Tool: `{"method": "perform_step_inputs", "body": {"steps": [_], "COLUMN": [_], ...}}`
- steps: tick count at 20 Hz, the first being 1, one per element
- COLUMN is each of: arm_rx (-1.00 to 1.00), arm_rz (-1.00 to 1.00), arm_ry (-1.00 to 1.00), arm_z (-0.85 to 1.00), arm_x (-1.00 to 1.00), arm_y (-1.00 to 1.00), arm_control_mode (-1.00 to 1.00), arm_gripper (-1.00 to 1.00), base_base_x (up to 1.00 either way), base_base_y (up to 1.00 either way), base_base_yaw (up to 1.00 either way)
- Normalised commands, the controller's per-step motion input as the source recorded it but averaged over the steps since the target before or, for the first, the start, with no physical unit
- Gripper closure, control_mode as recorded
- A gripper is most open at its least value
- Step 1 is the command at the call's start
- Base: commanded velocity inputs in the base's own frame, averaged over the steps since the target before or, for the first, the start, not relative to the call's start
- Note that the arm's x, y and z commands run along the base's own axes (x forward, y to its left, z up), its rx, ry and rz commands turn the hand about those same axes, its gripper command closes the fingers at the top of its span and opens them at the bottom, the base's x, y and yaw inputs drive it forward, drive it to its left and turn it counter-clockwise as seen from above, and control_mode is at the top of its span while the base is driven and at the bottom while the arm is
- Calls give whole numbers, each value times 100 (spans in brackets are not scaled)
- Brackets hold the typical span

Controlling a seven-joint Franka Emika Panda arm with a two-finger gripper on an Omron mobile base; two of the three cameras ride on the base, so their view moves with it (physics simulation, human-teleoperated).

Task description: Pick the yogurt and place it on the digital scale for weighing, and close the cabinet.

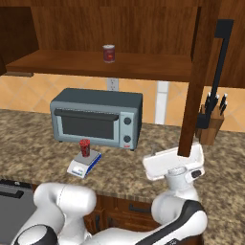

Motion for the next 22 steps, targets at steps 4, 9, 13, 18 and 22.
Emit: {"method": "perform_step_inputs", "body": {"steps": [4,9,13,18,22], "arm_rx": [24,28,30,18,4], "arm_rz": [0,0,0,1,0], "arm_ry": [2,7,14,4,0], "arm_z": [-32,-29,-7,25,52], "arm_x": [48,44,40,2,-1], "arm_y": [-88,-100,-100,-85,-30], "arm_control_mode": [-100,-100,-100,-100,-100], "arm_gripper": [-100,-100,-100,-100,-100], "base_base_x": [0,0,0,0,0], "base_base_y": [0,0,0,0,0], "base_base_yaw": [0,0,0,0,0]}}
